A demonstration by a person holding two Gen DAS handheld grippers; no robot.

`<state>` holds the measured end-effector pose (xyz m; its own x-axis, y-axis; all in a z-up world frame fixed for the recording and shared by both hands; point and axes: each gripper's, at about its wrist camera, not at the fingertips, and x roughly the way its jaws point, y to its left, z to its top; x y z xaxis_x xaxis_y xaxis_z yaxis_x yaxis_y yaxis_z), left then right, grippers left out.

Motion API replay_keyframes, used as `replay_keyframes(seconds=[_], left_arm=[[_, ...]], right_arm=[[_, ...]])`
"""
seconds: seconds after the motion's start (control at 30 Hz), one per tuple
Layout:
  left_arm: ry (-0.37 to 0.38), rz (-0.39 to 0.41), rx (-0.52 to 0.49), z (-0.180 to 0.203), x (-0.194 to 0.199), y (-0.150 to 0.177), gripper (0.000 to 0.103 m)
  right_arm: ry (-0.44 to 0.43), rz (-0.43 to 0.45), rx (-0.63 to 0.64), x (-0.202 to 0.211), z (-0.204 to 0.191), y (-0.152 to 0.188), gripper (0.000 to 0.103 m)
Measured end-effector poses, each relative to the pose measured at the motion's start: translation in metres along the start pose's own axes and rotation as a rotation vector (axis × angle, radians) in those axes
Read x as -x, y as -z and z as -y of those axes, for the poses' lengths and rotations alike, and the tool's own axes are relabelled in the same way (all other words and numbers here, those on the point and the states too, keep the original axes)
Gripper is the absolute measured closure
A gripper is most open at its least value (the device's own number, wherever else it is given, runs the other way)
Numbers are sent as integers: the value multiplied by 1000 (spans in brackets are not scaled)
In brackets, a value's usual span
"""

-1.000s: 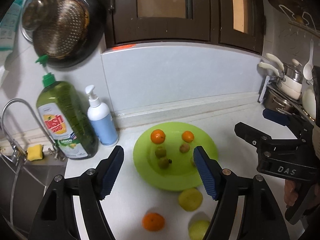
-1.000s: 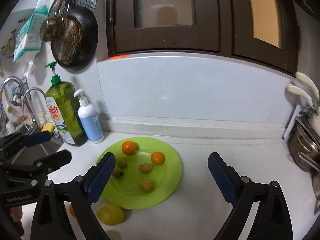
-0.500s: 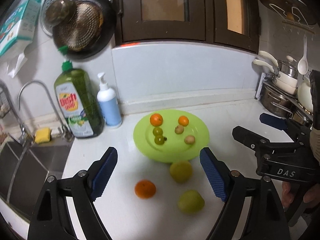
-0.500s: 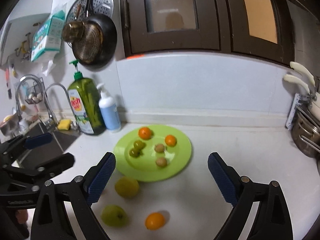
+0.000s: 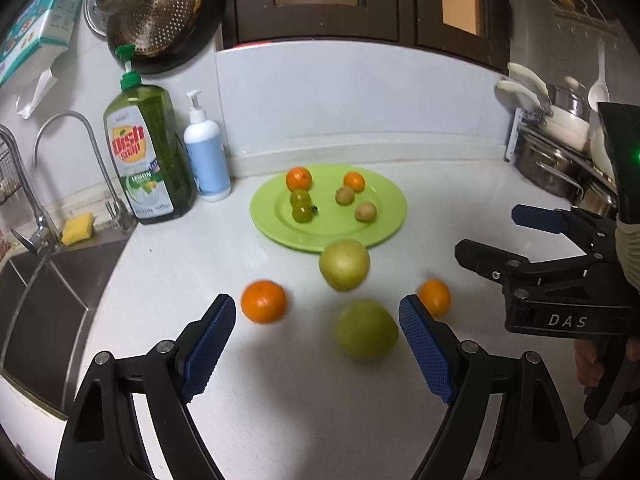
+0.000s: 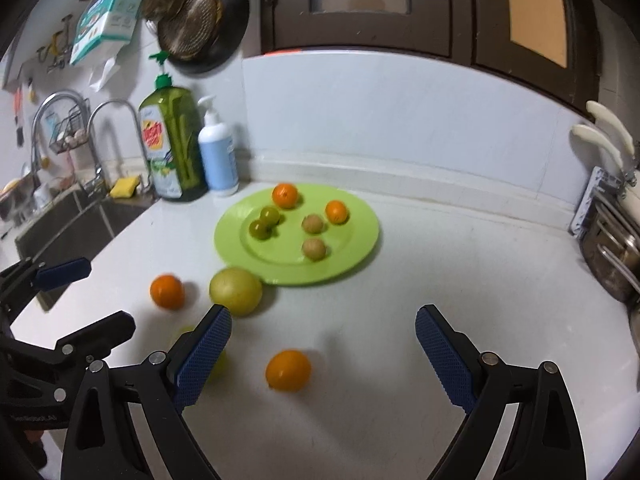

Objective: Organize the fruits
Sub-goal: 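Grasp the large green apple with the left gripper while the right grasps an orange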

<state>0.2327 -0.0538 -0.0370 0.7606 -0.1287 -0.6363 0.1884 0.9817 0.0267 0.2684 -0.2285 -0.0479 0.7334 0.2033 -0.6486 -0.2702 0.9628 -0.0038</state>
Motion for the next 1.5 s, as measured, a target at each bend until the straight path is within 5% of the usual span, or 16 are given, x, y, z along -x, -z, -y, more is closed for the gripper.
replay_keyframes(seconds=[0.17,0.77,1.07,1.5], left_arm=[[8,-18,-29,9,-11,14,21],[80,-71,-294,35,-54,22,40],[120,-104,-260,30,-66,21,52],[140,-126,-151,22,-67,18,54]], right_arm=[[-36,-55,27,-13,0,17,9],[-143,-197,83,-55,-3,34,44],[-158,-224,90,-64,-7,34,52],[-176,-239,67,-67,-5,33,65]])
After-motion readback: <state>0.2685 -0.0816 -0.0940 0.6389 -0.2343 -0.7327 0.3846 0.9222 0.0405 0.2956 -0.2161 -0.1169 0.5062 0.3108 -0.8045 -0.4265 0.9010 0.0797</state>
